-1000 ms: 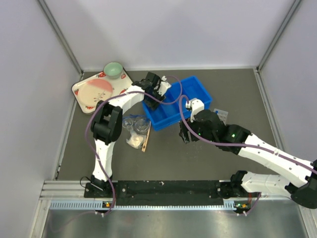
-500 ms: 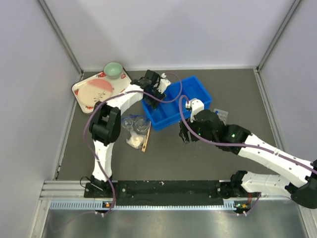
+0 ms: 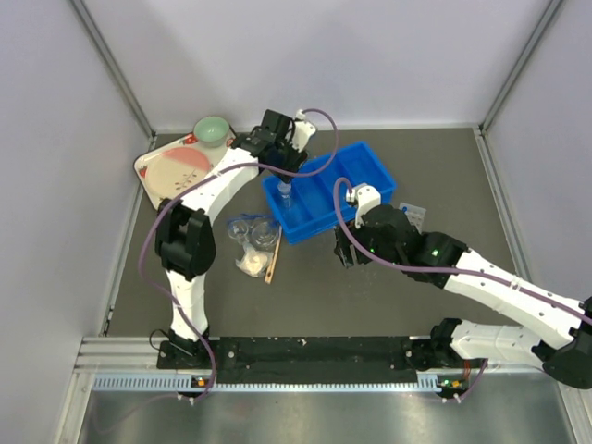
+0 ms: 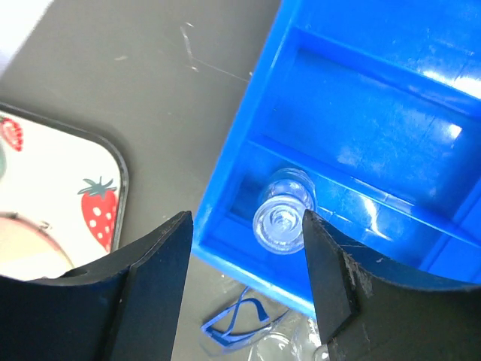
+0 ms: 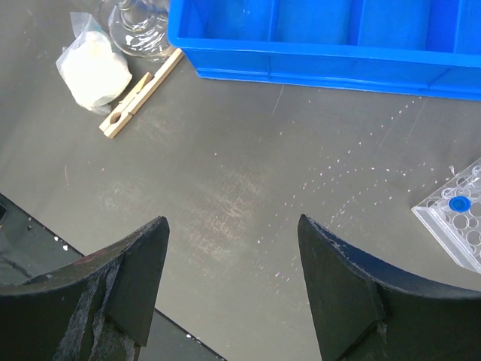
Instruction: Organize the chemistry lab equipment
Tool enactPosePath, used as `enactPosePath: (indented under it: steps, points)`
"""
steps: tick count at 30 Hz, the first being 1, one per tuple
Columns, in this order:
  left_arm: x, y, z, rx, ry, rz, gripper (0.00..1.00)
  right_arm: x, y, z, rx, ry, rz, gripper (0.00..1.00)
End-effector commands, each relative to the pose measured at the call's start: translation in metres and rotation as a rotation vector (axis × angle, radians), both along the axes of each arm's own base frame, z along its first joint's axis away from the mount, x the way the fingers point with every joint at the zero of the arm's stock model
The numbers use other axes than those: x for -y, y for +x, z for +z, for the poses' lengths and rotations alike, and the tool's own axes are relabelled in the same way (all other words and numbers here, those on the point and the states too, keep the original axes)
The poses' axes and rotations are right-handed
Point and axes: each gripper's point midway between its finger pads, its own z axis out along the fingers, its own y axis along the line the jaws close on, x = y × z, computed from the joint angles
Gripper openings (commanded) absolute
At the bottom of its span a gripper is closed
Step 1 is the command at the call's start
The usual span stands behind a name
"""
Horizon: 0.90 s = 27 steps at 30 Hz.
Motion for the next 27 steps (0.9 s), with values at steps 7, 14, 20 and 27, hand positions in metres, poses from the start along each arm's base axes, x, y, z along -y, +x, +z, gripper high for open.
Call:
enactPosePath:
  steps: [7, 14, 20, 27]
  points:
    - [-0.050, -0.013, 0.137, 0.258, -0.101, 0.324, 0.63, -0.045, 0.026, 0.016, 0.015, 0.024, 0.027, 0.70]
    - [-0.102, -0.053, 0.131, 0.183, -0.205, 0.549, 0.58, -0.112, 0.036, 0.024, 0.024, 0.017, 0.131, 0.70]
    - [-0.151, -0.094, 0.108, 0.156, -0.286, 0.763, 0.56, -0.166, 0.048, 0.024, 0.018, 0.023, 0.222, 0.69]
    - [-0.182, -0.142, 0.082, 0.151, -0.348, 0.893, 0.55, -0.221, 0.063, 0.004, 0.040, -0.006, 0.308, 0.69]
